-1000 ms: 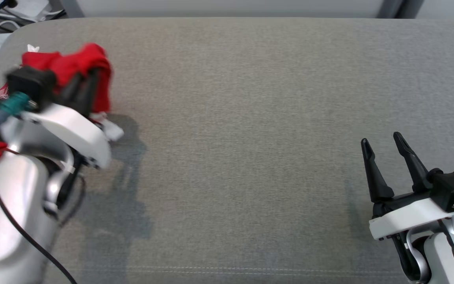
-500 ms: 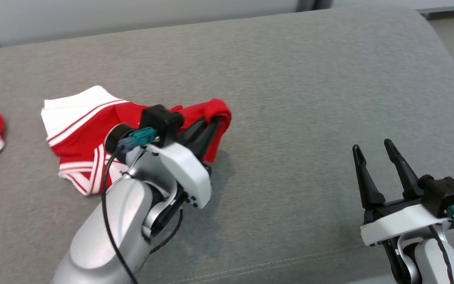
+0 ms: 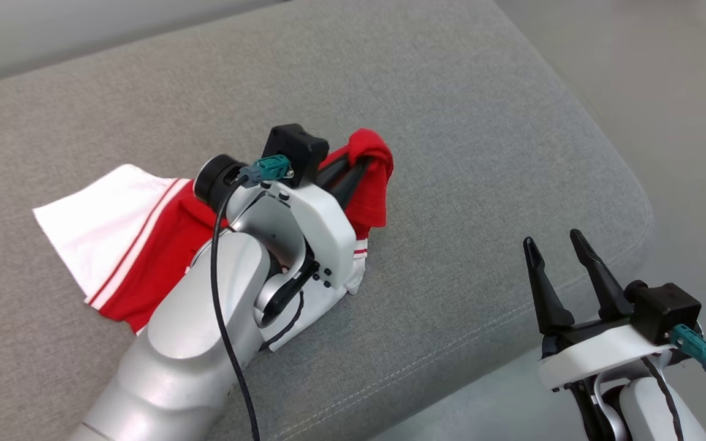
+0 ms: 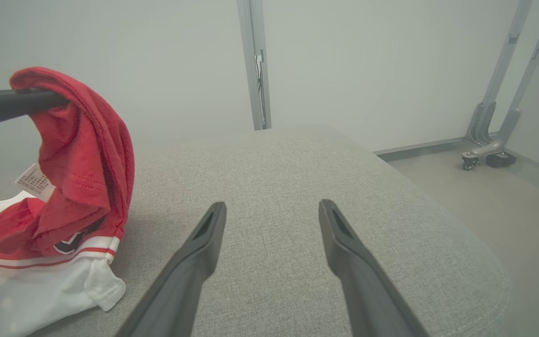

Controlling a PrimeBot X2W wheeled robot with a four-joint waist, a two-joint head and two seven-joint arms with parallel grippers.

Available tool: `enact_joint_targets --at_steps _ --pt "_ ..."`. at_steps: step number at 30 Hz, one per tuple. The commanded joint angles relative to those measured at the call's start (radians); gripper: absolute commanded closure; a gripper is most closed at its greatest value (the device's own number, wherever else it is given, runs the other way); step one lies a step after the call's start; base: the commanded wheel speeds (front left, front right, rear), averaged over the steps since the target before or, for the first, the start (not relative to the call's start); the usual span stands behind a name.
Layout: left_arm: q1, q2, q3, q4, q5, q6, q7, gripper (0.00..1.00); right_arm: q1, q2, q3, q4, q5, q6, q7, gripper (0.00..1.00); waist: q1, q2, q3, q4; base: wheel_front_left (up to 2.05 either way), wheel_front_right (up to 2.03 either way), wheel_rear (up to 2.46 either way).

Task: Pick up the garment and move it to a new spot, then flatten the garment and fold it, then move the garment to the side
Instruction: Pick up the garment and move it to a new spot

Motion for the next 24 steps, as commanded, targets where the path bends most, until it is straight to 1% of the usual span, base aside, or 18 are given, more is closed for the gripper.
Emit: enact_joint_targets --at_steps 1,2,3,4,7,10,13,16,21,24 --pt "-0.048 0.013 0.028 -0.006 -0.006 -0.008 -0.001 1.0 -0.017 0.002 0.023 -0.014 0.005 0.004 -0.017 0.0 0.0 -0.0001 0.032 -0.021 0.0 0.0 0.0" --pt "-0.053 0.011 0.03 0.019 -0.012 -0.011 -0.01 0.93 -0.02 0.004 0.022 -0.01 0.007 0.004 -0.018 0.0 0.0 -0.0001 0.037 -0.017 0.0 0.0 0.0" --pt "-0.058 0.009 0.026 0.046 -0.016 -0.015 -0.013 0.17 -0.024 0.005 0.023 -0.005 0.009 0.004 -0.019 0.0 0.0 -0.0001 0.041 -0.012 0.0 0.0 0.0" --pt "-0.065 0.006 0.02 0.067 -0.02 -0.019 -0.022 0.0 -0.028 0.007 0.023 -0.002 0.01 0.004 -0.02 0.0 0.0 -0.0001 0.046 -0.005 0.0 0.0 0.0" --pt "-0.085 -0.002 0.005 0.098 -0.035 -0.031 -0.057 0.0 -0.043 0.009 0.02 0.003 0.012 0.004 -0.021 0.0 0.0 -0.0001 0.055 0.028 0.0 0.0 0.0" --pt "-0.099 -0.005 -0.006 0.106 -0.043 -0.037 -0.086 0.0 -0.055 0.003 0.014 0.006 0.008 0.004 -0.022 0.0 0.0 -0.0001 0.053 0.077 0.0 0.0 0.0" --pt "-0.093 0.012 0.002 0.097 -0.043 -0.035 -0.118 0.0 -0.063 -0.004 0.009 0.001 0.002 0.004 -0.023 0.0 0.0 -0.0001 0.042 0.134 0.0 0.0 0.0" --pt "-0.062 0.043 0.029 0.074 -0.041 0.001 -0.157 0.0 -0.065 -0.014 0.001 -0.01 -0.004 0.004 -0.023 0.0 0.0 -0.0001 0.03 0.196 0.0 0.0 0.0" --pt "0.037 0.112 0.108 0.002 -0.053 0.094 -0.226 0.0 -0.058 -0.034 -0.017 -0.026 -0.022 0.004 -0.023 0.0 0.0 -0.0001 0.013 0.297 0.0 0.0 0.0" --pt "0.113 0.159 0.16 -0.048 -0.068 0.142 -0.258 0.0 -0.053 -0.048 -0.026 -0.033 -0.031 0.004 -0.023 0.0 0.0 -0.0001 0.003 0.348 0.0 0.0 0.0"
